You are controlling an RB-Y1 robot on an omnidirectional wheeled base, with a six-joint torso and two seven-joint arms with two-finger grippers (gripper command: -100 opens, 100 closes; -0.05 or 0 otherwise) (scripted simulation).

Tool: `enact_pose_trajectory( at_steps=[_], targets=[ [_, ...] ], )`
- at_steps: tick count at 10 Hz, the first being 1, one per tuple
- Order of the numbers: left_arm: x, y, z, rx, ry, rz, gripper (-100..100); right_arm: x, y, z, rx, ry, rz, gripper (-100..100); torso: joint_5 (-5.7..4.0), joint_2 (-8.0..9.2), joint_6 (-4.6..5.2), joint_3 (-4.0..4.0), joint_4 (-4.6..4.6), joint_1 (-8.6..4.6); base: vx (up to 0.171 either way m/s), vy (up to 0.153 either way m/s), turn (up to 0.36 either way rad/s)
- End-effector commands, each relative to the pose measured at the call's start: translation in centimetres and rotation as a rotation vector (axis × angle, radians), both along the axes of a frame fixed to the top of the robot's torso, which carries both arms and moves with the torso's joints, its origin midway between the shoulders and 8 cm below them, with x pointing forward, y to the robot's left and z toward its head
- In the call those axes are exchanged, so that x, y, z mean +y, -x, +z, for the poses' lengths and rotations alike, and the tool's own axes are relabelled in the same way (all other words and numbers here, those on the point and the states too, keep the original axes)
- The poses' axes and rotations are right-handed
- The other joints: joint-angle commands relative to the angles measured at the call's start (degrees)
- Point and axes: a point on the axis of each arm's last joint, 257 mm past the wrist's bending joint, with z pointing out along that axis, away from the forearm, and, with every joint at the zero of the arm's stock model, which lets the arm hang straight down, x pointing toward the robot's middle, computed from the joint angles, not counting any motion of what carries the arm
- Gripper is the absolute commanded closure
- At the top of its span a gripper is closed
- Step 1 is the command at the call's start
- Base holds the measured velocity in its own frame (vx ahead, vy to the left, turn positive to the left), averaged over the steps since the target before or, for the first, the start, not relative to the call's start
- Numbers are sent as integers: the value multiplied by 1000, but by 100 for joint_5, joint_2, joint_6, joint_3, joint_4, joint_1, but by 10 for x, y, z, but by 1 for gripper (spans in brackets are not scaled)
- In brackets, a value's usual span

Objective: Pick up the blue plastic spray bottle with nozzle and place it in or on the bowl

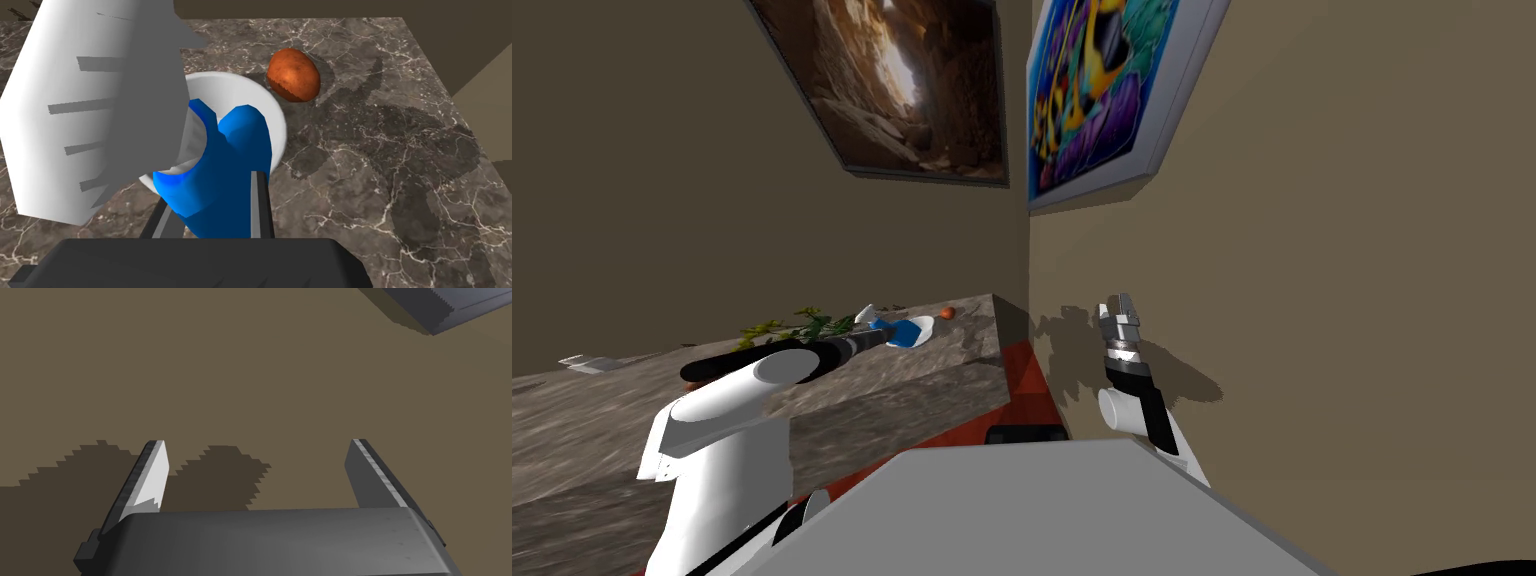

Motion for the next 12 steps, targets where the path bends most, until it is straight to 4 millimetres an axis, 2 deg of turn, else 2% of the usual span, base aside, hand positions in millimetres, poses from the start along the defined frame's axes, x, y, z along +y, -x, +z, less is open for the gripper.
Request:
enact_pose_trajectory(
  at_steps=[1,6,7,8,12],
  targets=[
    [9,0,9,-29,-6,33,100,0,0,0,0,0,0,0,0,0,0,0,0,0,110,62,-74],
    [36,4,37,-123,-12,127,100,0,0,0,0,0,0,0,3,-13,-8,-7,0,19,116,88,-80],
    [33,3,32,-107,-14,113,100,0,0,0,0,0,0,0,3,-11,-7,-4,2,16,55,43,-20],
    [33,2,34,-113,-15,117,-100,0,0,0,0,0,0,0,4,10,-10,5,3,0,11,9,0],
    [33,2,34,-113,-15,116,-100,0,0,0,0,0,0,0,-2,41,-11,24,11,-21,1,1,0]
  ],
)
